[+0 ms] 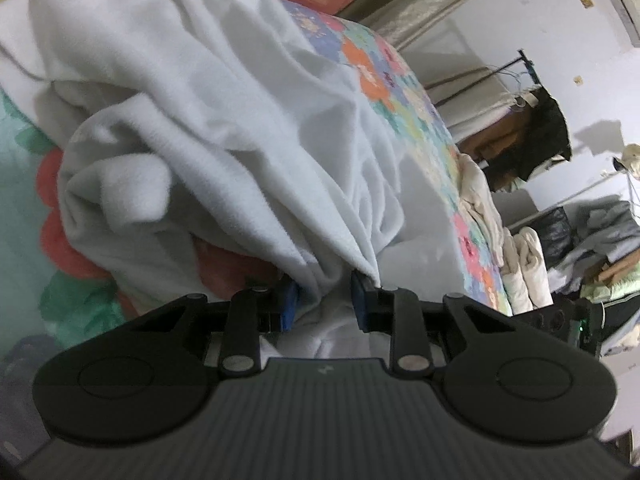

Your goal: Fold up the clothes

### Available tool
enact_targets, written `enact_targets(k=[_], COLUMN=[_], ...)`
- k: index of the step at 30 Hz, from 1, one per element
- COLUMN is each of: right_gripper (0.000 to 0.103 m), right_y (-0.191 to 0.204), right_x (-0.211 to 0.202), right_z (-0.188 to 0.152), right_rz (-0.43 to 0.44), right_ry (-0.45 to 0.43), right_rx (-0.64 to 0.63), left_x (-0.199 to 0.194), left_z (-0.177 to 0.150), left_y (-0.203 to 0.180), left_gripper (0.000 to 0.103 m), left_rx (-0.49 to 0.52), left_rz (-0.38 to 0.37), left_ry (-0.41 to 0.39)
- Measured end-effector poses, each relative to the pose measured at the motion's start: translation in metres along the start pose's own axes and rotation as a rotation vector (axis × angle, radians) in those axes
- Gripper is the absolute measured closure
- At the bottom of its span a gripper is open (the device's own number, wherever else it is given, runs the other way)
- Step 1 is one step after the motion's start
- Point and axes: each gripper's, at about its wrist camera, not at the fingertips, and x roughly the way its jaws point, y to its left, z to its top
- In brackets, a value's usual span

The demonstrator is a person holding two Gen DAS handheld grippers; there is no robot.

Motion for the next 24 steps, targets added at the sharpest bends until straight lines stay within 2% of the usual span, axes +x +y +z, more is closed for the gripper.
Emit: enact_targets(k=[6, 12, 17, 19, 23, 24], right_gripper=[0.076, 0.078, 0.079, 0.081, 0.082, 0.082], right_y=[-0.001, 0.019, 0.003, 0.001, -0.011, -0.016], right_x=[-0.01, -0.041, -0.088, -0.11, -0.163, -0.181], right_z=[-0.002, -0.009, -0.025, -0.029, -0.027, -0.026], right_rz=[0.008, -0.042, -0.015, -0.039, -0.086, -0.077], right_ry=[-0.017, -0.069, -0.071, -0.08, -0.16, -0.185], right_rx=[0.049, -0.022, 0.038, 0.007, 0.011, 0.021], left_x=[-0.002, -0.007, 0.003, 0.016, 0.038, 0.042], left_z=[-0.001, -0.012, -0.033, -0.039, -0.055, -0.058], left_y=[-0.011, -0.046, -0.108, -0.14, -0.22, -0.238], left_gripper=[0.077, 0.077, 0.077, 0.077, 0.077, 0.077], left_rx=[0.047, 0.115, 0.24, 0.289, 0.412, 0.421], left_rz=[-0.019, -0.055, -0.006, 0.025, 0.074, 0.061], left_ry=[0.016, 0.043, 0.11, 0.144, 0.153, 0.154])
